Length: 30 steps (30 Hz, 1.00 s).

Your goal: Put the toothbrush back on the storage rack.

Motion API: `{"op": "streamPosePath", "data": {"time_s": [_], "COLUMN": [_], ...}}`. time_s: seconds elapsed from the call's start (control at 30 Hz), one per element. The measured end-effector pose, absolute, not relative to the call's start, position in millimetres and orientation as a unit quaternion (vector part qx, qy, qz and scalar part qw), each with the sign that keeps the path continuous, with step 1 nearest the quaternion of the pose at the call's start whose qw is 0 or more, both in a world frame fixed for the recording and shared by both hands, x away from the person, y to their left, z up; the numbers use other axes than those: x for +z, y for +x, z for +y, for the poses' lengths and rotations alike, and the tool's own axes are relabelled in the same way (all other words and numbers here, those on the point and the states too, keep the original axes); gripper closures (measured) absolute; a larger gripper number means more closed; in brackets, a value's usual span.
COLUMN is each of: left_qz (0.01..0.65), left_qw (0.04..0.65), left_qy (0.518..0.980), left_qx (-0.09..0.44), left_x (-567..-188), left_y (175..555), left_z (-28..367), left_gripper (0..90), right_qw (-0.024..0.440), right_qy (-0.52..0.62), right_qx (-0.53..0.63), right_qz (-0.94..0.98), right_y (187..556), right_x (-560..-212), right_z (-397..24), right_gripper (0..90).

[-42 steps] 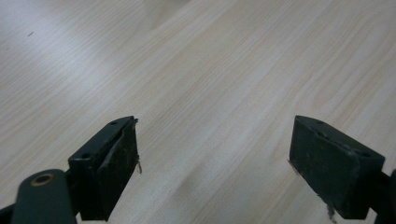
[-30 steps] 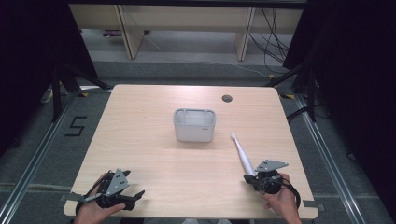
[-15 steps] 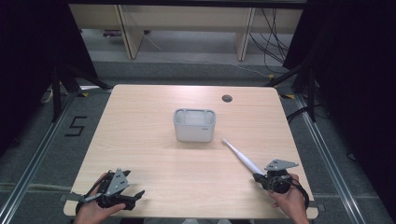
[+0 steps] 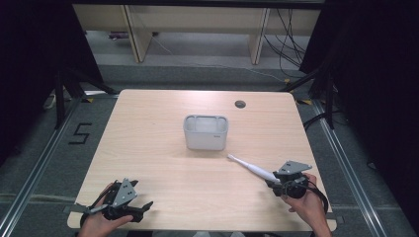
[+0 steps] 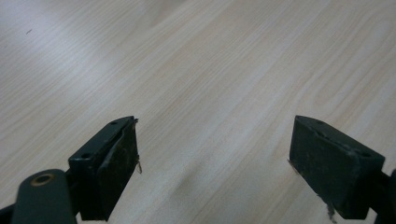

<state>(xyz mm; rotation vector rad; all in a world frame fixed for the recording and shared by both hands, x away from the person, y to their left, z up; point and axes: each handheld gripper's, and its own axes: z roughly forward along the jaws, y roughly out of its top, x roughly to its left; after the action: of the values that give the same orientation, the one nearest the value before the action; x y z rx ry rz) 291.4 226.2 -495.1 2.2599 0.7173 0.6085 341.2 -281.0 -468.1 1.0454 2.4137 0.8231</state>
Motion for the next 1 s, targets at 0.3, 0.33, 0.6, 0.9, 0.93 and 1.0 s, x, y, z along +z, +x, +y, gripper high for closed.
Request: {"op": "streamPosePath", "data": {"time_s": [0.3,0.33,0.6,0.9,0.93,1.0], "left_qz": [0.277,0.281,0.278,0.281,0.278,0.28], "left_qw": [0.339,0.343,0.343,0.344,0.341,0.342], "left_qy": [0.868,0.865,0.866,0.865,0.867,0.866], "left_qx": [0.235,0.235,0.235,0.235,0.235,0.235], "left_x": [-495.6,-496.2,-495.6,-496.3,-495.9,-496.2], "left_y": [291.8,291.6,291.4,291.5,291.6,292.0], "left_z": [226.1,225.5,226.0,225.5,225.9,225.9], "left_gripper": [15.1,15.1,15.1,15.1,15.1,15.1], "right_qw": [0.186,0.184,0.154,0.121,0.116,0.111], "right_qy": [0.346,0.344,0.326,0.328,0.329,0.333], "right_qx": [0.237,0.231,0.192,0.173,0.167,0.165], "right_qz": [0.888,0.891,0.913,0.921,0.922,0.922], "right_y": [363.2,366.8,385.8,399.3,400.8,403.3], "right_x": [-464.8,-465.0,-470.6,-473.8,-474.4,-476.3], "right_z": [-269.5,-268.3,-258.9,-252.4,-251.5,-249.4], "right_gripper": [46.5,46.4,46.0,49.8,49.9,51.5]}}
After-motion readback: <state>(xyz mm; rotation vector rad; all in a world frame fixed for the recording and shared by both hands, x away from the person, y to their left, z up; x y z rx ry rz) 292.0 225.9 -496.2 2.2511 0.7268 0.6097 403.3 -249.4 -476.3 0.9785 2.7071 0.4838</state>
